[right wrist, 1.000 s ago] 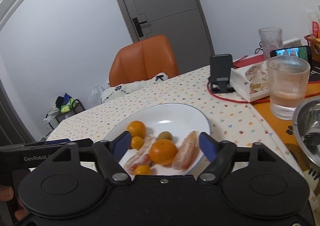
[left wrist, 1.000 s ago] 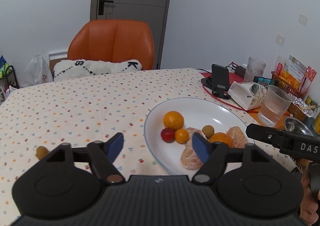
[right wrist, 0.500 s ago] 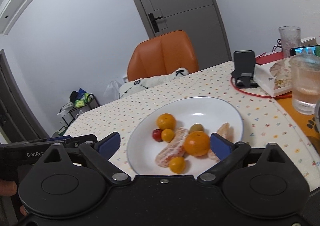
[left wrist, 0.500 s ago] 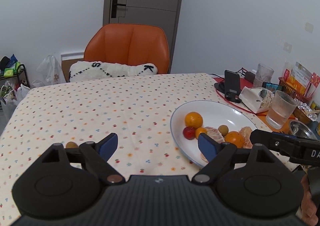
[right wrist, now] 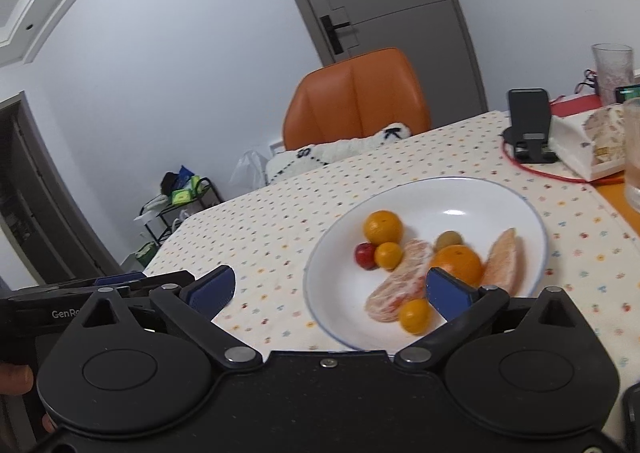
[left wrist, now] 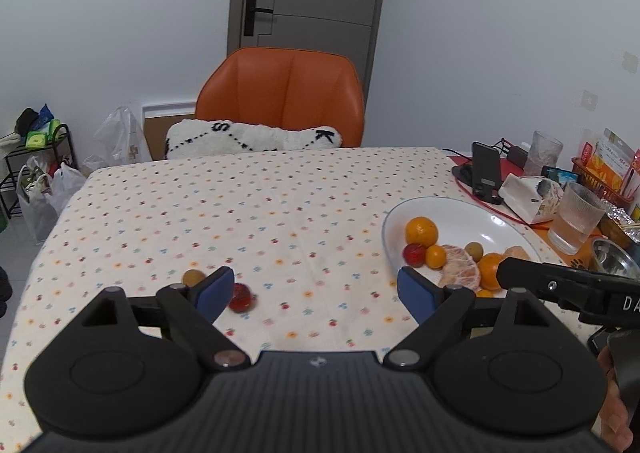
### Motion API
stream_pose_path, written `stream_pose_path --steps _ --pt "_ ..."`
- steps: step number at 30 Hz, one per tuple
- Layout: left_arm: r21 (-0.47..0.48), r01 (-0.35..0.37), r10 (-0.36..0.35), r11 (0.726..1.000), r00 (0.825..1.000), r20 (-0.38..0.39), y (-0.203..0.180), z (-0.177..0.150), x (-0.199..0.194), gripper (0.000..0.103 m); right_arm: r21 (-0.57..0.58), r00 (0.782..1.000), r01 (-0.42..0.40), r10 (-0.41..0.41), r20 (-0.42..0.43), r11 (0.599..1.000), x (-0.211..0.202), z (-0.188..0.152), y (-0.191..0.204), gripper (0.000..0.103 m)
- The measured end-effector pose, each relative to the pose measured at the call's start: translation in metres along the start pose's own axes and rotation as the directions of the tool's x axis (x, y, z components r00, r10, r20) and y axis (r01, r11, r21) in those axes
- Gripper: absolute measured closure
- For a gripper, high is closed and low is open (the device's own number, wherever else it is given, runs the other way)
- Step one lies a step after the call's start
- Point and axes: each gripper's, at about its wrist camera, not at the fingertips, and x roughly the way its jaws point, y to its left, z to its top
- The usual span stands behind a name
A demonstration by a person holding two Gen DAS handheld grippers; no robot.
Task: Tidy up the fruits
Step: 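Move both open grippers toward the last red plum and greenish-brown fruit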
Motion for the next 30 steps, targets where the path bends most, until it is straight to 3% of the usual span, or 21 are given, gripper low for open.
stream_pose_path --steps 30 --pt "-0.118 -0.082 0.078 0.99 0.996 -0.04 0.079 -0.015 -0.002 0.016 -0.081 0.988 -0.137 0.131 -0.082 0.987 0.053 -0.009 0.07 0.001"
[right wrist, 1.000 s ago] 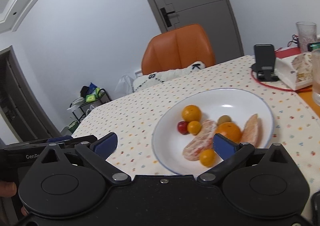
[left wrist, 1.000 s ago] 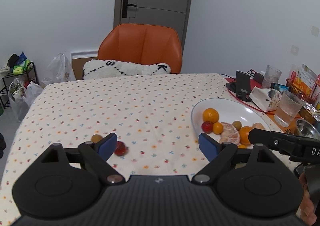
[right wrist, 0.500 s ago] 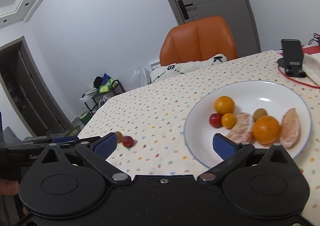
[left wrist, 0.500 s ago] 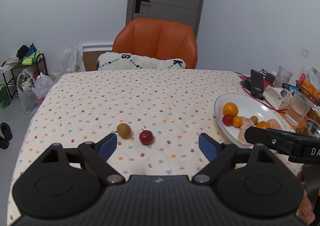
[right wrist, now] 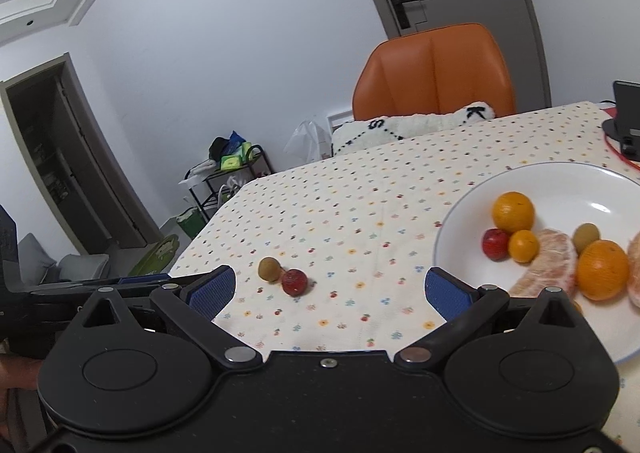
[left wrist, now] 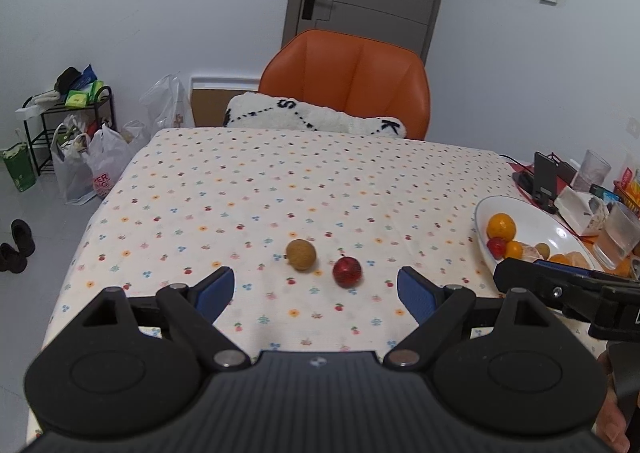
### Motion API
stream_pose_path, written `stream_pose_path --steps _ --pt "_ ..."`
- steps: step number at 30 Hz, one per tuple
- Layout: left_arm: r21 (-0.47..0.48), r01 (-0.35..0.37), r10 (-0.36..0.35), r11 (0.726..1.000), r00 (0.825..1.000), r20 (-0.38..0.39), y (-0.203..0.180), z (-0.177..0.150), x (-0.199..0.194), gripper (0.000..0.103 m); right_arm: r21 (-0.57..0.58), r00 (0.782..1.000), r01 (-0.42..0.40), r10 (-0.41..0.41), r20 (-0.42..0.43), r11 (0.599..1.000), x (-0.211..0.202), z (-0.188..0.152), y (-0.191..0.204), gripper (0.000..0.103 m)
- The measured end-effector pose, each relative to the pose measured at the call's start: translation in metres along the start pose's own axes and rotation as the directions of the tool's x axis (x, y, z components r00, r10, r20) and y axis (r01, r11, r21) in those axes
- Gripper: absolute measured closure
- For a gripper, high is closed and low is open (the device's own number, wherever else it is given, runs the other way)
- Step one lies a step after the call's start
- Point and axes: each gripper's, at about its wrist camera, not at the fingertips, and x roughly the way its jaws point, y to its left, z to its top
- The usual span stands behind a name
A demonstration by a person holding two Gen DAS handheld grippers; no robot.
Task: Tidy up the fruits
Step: 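Move both open grippers toward the last red plum and greenish-brown fruit, then close the right gripper on the red plum while the left grips the greenish-brown fruit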
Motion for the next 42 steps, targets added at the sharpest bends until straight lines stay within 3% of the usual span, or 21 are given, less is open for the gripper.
stream_pose_path --steps 3,7,17,27,36,40,42 --pt "-0.007 -0.003 0.003 1.0 1.0 0.0 0.005 0.0 0.002 0.016 -0.009 1.0 -0.006 0.006 -0.013 1.0 0.006 0.0 0.005 0.004" --pt "-0.022 -0.015 0.015 1.0 1.0 0.0 0.012 0.0 0.006 0.016 -0.023 0.999 -0.013 0.012 -0.044 1.0 0.016 0.001 0.011 0.016" --pt "-0.052 -0.028 0.028 0.998 1.0 0.007 0.028 0.001 0.018 0.019 -0.047 0.996 -0.011 0.007 -0.088 0.999 0.042 0.001 0.019 0.024" --pt "-0.064 -0.014 0.014 0.998 1.0 -0.002 0.039 0.0 0.033 0.035 -0.059 0.99 -0.015 0.006 -0.141 0.998 0.072 -0.001 0.025 0.039" --pt "-0.065 -0.026 0.026 0.998 1.0 -0.002 0.048 0.006 0.04 0.041 -0.075 0.984 0.001 -0.014 -0.176 0.997 0.102 -0.004 0.036 0.051" --pt "-0.064 -0.029 0.029 0.997 1.0 -0.008 0.05 0.007 0.045 0.042 -0.08 0.982 0.007 -0.022 -0.19 0.997 0.109 -0.004 0.035 0.06" --pt "-0.077 -0.021 0.02 0.997 1.0 -0.019 0.051 0.007 0.049 0.044 -0.084 0.982 0.007 -0.023 -0.189 0.996 0.111 -0.004 0.035 0.071"
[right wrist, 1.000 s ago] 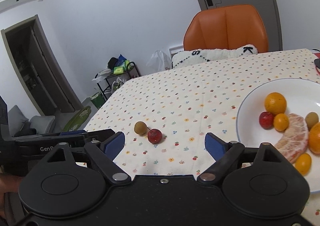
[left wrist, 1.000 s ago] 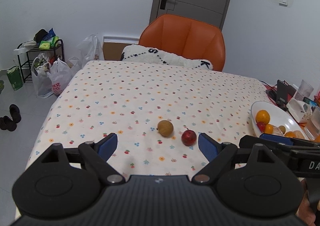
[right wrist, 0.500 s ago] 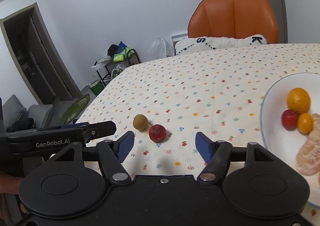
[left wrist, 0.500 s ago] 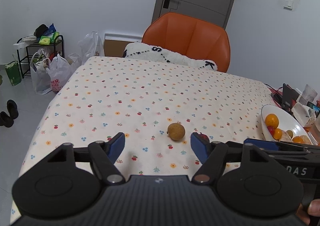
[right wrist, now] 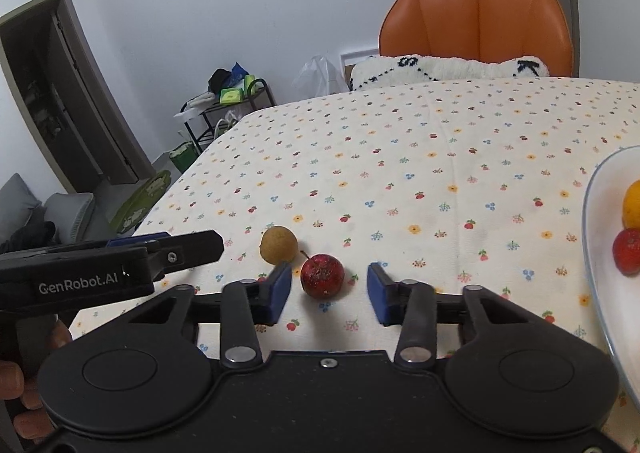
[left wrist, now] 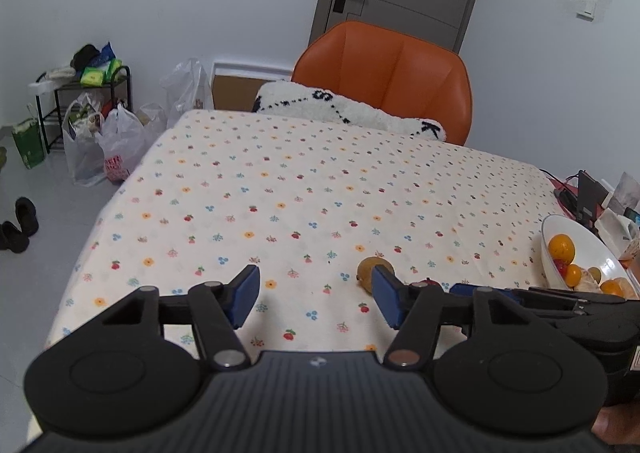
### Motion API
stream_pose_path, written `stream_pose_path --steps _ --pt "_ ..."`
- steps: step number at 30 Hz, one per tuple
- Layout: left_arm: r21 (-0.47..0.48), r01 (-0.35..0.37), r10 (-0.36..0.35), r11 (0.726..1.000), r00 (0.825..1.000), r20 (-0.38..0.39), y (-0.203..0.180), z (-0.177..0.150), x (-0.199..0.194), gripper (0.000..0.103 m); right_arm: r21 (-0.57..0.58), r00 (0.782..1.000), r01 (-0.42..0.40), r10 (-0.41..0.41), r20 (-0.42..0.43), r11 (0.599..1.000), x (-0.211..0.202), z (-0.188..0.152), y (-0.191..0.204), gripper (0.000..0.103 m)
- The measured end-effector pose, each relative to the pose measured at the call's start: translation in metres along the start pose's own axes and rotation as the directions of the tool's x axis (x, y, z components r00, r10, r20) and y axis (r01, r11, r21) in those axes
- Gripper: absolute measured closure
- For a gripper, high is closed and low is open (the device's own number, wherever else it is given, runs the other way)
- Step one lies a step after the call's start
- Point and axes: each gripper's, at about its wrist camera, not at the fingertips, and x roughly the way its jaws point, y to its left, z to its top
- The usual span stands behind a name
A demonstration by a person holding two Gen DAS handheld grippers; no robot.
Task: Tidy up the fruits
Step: 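Close the right gripper on the red plum while the left grips the greenish-brown fruit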
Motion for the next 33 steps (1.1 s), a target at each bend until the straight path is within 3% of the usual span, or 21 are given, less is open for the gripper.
stream_pose_path --steps 1,2,14,19,23,33 --pt "-0.006 0.004 -0.004 1.0 1.0 -0.005 0.0 0.0 0.002 0.044 0.003 1.0 -0.007 0.007 -0.004 1.0 0.002 0.001 -0.001 0.079" --pt "-0.007 0.006 -0.006 1.0 1.0 -0.007 0.0 -0.001 0.003 0.044 0.007 1.0 -0.018 0.018 -0.007 1.0 0.002 0.001 -0.002 0.08" --pt "0.014 0.049 -0.049 0.999 0.999 -0.012 -0.019 0.0 0.021 0.046 0.011 0.999 0.014 -0.015 0.043 1.0 -0.021 0.009 -0.016 0.081" --pt "0.025 0.065 -0.064 0.998 0.997 -0.035 -0.029 -0.001 0.032 0.054 0.022 0.997 0.026 -0.028 0.068 0.999 -0.034 0.013 -0.025 0.081" --pt "0.039 0.049 -0.048 0.998 0.998 -0.043 -0.035 -0.004 0.039 0.077 0.031 0.996 0.033 -0.035 0.082 0.999 -0.042 0.013 -0.031 0.081" --pt "0.072 0.066 -0.065 0.995 0.998 -0.015 -0.057 -0.004 0.021 0.078 0.078 0.991 0.044 -0.054 0.124 0.996 -0.07 0.005 -0.049 0.081"
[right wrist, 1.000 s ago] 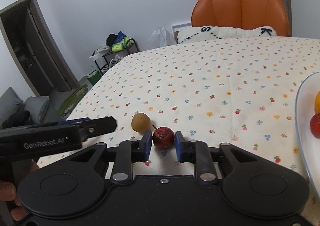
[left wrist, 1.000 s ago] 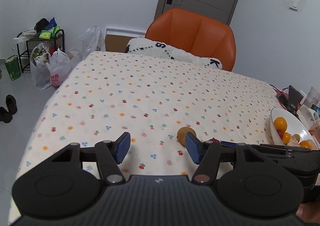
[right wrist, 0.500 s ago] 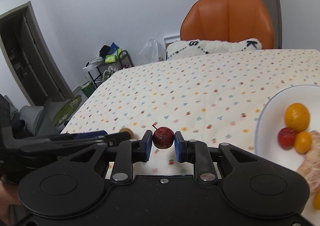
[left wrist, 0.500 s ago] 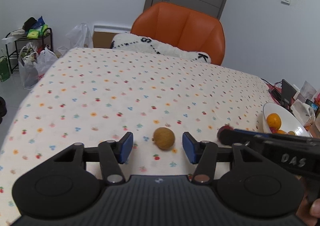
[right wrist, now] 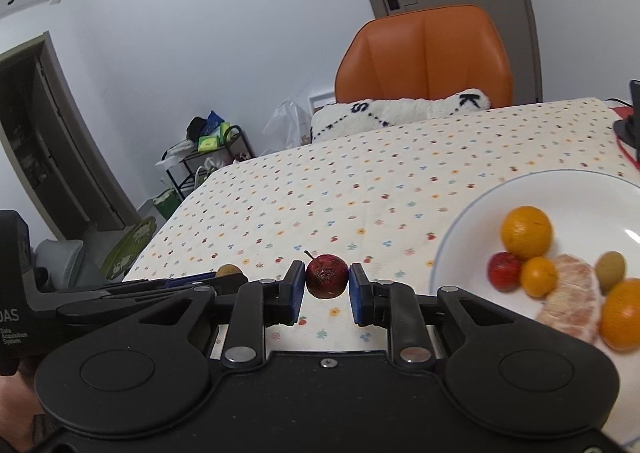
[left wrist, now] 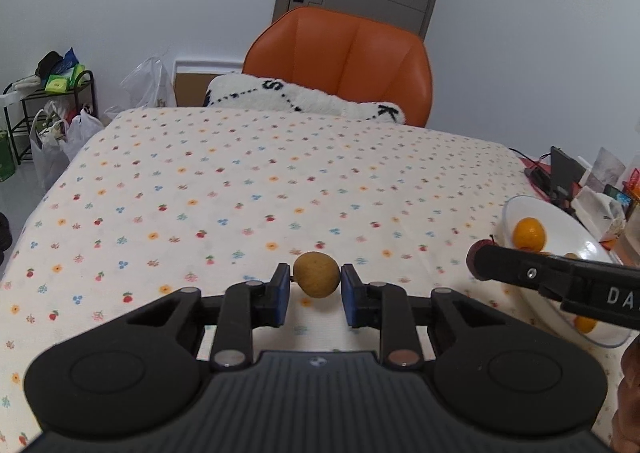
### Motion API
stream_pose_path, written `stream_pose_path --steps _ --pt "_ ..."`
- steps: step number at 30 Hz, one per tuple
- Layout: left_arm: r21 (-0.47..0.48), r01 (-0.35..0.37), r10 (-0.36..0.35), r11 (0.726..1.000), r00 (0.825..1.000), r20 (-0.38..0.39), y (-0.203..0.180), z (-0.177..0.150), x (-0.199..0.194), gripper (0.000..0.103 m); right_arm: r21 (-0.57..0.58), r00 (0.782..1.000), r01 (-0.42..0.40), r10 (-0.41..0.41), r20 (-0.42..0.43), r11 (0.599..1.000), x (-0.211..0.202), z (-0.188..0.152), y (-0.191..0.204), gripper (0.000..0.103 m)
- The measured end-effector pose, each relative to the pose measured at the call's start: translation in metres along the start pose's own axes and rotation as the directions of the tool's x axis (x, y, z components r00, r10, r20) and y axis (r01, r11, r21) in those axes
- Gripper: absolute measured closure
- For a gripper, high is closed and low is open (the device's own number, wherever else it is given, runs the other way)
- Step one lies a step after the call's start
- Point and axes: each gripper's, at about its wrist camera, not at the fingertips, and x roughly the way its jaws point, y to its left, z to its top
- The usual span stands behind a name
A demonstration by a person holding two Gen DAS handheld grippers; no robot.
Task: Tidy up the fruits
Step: 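Close the right gripper on the red plum while the left grips the greenish-brown fruit, then carry the plum and greenish-brown fruit onto the plate and open both grippers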
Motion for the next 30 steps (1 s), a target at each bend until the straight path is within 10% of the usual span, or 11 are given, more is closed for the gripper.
stream_pose_path --steps 30 --pt "0.095 0.126 -0.132 0.988 0.989 0.065 -0.087 0.004 -0.032 0.078 0.084 0.982 0.149 -0.157 0.1 0.985 -0.084 -0.006 -0.063 0.081"
